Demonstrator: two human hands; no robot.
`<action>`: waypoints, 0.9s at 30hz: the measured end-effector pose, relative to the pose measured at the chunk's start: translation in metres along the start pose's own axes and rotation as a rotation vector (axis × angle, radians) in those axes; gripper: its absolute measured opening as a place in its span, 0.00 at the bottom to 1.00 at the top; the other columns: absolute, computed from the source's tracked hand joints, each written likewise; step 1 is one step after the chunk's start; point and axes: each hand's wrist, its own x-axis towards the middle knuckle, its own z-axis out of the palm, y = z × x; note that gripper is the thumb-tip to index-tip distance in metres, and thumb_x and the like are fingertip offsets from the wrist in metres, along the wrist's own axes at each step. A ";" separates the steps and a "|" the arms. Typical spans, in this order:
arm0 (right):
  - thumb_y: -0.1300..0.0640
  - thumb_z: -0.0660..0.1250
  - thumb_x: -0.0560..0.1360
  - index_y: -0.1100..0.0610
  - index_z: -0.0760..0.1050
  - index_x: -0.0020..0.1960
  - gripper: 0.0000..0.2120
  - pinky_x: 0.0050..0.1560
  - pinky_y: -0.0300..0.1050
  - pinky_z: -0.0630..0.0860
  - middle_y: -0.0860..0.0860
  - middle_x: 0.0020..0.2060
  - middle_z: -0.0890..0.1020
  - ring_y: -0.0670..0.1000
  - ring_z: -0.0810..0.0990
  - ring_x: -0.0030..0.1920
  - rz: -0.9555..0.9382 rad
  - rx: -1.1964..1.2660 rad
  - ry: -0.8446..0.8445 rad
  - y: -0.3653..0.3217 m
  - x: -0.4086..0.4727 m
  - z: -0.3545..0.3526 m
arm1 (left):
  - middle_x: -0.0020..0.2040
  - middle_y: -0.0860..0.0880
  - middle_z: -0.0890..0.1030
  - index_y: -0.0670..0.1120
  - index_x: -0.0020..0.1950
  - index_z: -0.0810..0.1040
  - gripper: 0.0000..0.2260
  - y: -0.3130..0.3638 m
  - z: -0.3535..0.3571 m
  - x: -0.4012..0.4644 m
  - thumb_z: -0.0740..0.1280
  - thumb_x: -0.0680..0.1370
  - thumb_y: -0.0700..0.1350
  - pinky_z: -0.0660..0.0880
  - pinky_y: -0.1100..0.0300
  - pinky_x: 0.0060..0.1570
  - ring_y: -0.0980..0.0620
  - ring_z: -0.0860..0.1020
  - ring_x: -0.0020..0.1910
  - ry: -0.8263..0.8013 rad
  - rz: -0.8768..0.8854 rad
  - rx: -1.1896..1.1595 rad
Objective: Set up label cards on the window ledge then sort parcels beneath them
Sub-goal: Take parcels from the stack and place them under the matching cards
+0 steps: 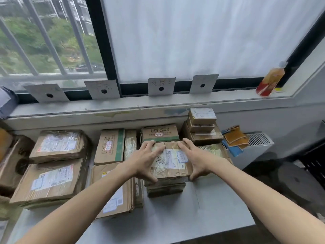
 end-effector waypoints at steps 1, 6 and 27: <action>0.47 0.83 0.62 0.52 0.32 0.80 0.69 0.75 0.53 0.64 0.52 0.78 0.31 0.59 0.55 0.79 -0.011 0.023 0.017 0.003 0.008 -0.005 | 0.78 0.44 0.48 0.55 0.81 0.42 0.58 -0.003 -0.006 0.006 0.78 0.63 0.63 0.65 0.42 0.71 0.42 0.46 0.78 0.014 -0.020 -0.004; 0.55 0.79 0.69 0.55 0.37 0.81 0.59 0.71 0.50 0.70 0.56 0.78 0.29 0.59 0.67 0.74 0.009 0.096 0.188 0.011 0.045 -0.031 | 0.79 0.46 0.39 0.55 0.81 0.45 0.57 -0.034 -0.035 0.049 0.79 0.64 0.59 0.49 0.39 0.74 0.44 0.33 0.78 0.118 -0.066 -0.108; 0.62 0.71 0.76 0.59 0.56 0.77 0.35 0.67 0.53 0.73 0.61 0.78 0.57 0.60 0.69 0.70 -0.023 0.019 0.282 0.040 0.149 -0.014 | 0.76 0.45 0.52 0.49 0.78 0.58 0.46 -0.082 -0.020 0.134 0.80 0.66 0.47 0.61 0.52 0.73 0.42 0.59 0.75 0.107 -0.225 -0.226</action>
